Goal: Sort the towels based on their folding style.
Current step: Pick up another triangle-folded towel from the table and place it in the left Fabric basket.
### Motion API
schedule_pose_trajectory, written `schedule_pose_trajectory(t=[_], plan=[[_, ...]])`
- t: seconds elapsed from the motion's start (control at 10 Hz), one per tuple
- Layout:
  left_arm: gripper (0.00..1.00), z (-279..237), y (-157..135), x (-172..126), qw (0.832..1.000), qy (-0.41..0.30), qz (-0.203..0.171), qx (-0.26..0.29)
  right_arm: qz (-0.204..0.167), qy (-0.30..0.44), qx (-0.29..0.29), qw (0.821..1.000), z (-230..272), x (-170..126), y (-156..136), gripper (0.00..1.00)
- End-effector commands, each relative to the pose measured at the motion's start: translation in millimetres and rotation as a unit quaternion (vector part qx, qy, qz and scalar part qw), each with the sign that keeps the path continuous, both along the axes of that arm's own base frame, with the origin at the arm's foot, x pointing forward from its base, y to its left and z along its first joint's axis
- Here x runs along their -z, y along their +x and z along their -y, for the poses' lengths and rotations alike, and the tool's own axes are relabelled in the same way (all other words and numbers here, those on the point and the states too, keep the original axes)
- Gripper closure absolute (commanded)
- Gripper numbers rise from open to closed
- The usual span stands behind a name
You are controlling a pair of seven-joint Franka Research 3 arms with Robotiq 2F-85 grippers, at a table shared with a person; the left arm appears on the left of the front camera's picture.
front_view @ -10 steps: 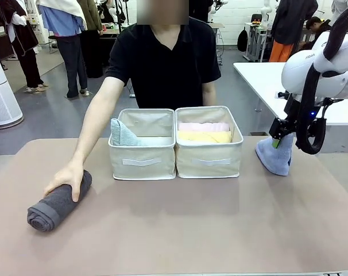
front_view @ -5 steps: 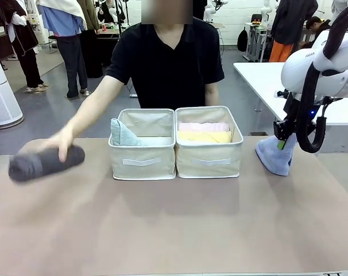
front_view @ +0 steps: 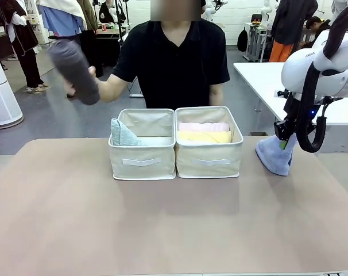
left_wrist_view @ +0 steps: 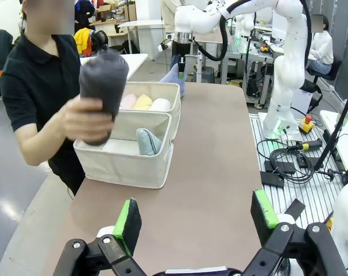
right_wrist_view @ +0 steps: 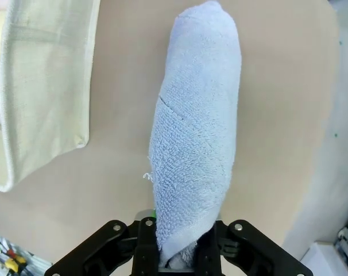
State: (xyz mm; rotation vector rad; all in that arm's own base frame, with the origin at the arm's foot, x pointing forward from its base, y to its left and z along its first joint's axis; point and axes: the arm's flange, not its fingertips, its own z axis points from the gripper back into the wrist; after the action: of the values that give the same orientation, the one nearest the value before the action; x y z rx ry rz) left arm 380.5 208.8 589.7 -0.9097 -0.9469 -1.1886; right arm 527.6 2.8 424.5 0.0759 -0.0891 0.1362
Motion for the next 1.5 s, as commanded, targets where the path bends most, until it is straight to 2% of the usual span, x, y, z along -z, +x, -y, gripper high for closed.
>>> schedule_pose_trajectory(t=[0.0,0.3,0.4,0.5,0.7,0.8,1.0,1.1,1.4], plan=[[0.0,-0.7,-2.1,1.3,1.0,-0.003,0.009,0.004,0.025,-0.004,0.01,1.0,-2.9,-39.0,-26.3,1.0],[0.0,-0.7,-2.1,1.3,1.0,-0.003,0.009,0.004,0.059,-0.014,-0.011,0.998,-9.3,-143.5,-95.3,1.0],[0.0,-0.7,-2.1,1.3,1.0,-0.003,0.009,0.004,0.074,-0.013,-0.021,0.997,-14.6,-169.3,-114.0,1.0],[0.0,-0.7,-2.1,1.3,1.0,-0.003,0.009,0.004,0.067,-0.001,-0.041,0.997,-17.8,-186.2,-130.2,1.0],[0.0,-0.7,-2.1,1.3,1.0,-0.003,0.009,0.004,0.054,0.012,-0.025,0.998,15.4,-202.9,-150.2,1.0],[0.0,-0.7,-2.1,1.3,1.0,-0.003,0.009,0.004,0.056,0.018,0.009,0.998,63.2,-210.5,-174.3,1.0],[0.0,-0.7,-2.1,1.3,1.0,-0.003,0.009,0.004,0.107,0.068,0.049,0.991,140.9,-217.2,-234.4,1.0],[0.0,-0.7,-2.1,1.3,1.0,-0.003,0.009,0.004,0.122,0.083,0.046,0.988,154.6,-215.2,-249.4,1.0],[0.0,-0.7,-2.1,1.3,1.0,-0.003,0.009,0.004,0.12,0.09,0.033,0.988,165.5,-206.5,-249.6,1.0]])
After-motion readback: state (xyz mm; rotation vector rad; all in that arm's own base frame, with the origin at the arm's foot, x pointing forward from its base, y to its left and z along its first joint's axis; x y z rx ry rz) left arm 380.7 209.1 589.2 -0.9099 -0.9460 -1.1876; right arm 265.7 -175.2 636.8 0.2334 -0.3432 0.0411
